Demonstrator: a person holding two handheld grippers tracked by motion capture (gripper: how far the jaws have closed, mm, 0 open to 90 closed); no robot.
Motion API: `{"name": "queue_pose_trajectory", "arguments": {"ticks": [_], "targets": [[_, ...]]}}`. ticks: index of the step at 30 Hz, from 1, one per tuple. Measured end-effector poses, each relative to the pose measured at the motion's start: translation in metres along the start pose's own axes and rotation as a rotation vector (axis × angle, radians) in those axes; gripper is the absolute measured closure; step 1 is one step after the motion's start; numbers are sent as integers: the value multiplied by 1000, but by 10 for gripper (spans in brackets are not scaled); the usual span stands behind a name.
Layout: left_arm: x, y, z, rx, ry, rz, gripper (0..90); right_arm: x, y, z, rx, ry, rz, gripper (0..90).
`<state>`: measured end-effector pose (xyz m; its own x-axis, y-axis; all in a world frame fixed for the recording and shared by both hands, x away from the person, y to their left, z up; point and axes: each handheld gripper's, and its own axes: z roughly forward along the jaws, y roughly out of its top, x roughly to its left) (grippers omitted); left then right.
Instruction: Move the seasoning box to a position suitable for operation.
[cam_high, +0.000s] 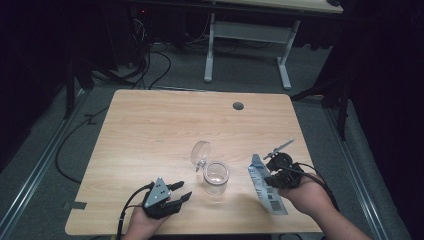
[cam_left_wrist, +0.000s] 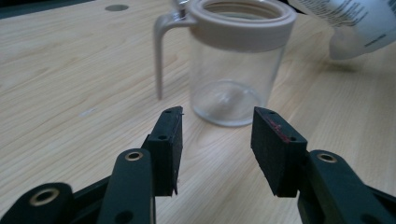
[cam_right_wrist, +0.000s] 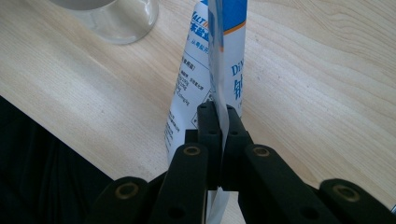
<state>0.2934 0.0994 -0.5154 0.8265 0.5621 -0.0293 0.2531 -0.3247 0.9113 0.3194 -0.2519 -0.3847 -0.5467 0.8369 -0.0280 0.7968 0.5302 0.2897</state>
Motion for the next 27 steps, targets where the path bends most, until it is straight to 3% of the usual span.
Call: {"name": "queue_pose_trajectory", "arguments": {"ticks": [20,27], "targets": [[-34,24,26,-4,-128,16,539,10,10,0,14,6,-2,900],[-42,23,31,-13,-148,17,538,15,14,-1,15,14,3,900]]}}
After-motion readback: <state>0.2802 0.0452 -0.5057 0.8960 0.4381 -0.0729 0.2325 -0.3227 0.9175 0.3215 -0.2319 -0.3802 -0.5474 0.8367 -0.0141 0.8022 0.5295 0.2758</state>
